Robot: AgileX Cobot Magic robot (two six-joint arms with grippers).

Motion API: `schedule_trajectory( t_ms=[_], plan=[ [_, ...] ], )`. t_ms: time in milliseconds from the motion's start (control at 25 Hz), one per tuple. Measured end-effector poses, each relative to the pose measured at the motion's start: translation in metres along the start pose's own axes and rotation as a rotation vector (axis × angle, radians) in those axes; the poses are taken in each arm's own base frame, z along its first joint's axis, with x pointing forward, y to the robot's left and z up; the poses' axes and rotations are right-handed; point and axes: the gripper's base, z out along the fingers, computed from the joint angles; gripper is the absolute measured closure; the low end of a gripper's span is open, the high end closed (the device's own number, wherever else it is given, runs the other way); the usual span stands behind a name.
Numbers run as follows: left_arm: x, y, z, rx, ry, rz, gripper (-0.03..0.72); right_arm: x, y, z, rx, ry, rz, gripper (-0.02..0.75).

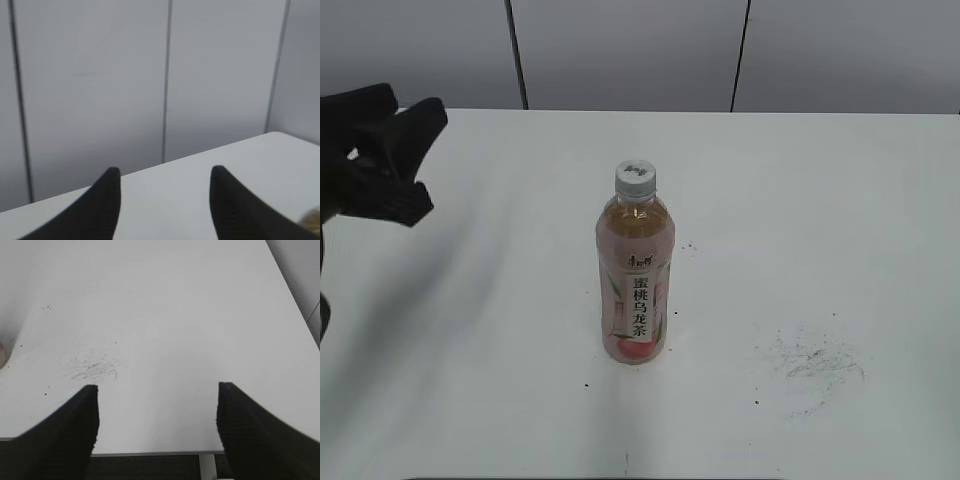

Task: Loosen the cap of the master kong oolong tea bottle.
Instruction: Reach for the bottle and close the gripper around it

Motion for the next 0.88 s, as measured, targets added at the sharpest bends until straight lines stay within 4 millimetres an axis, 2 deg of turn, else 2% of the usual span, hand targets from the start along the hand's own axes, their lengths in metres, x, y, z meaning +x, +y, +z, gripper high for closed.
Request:
schedule_trajectory(
  t_ms=[200, 360, 440, 680, 880],
  plan=[
    [0.004, -0.023, -0.012, 0.239, -0.033, -0.03, 0.276, 0.0, 0.0, 0.0, 0.0, 0.0, 0.0, 0.185],
    [0.007, -0.037, -0.017, 0.398, -0.005, 0.009, 0.117, 0.0, 0.0, 0.0, 0.0, 0.0, 0.0, 0.185],
    [0.008, -0.039, -0.019, 0.425, 0.001, 0.001, 0.065, 0.0, 0.0, 0.0, 0.0, 0.0, 0.0, 0.185],
    [0.018, -0.042, -0.016, 0.46, 0.044, -0.08, 0.044, 0.0, 0.0, 0.0, 0.0, 0.0, 0.0, 0.185],
    [0.042, -0.044, -0.006, 0.507, 0.149, -0.124, 0.057, 0.0, 0.0, 0.0, 0.0, 0.0, 0.0, 0.185]
  ],
)
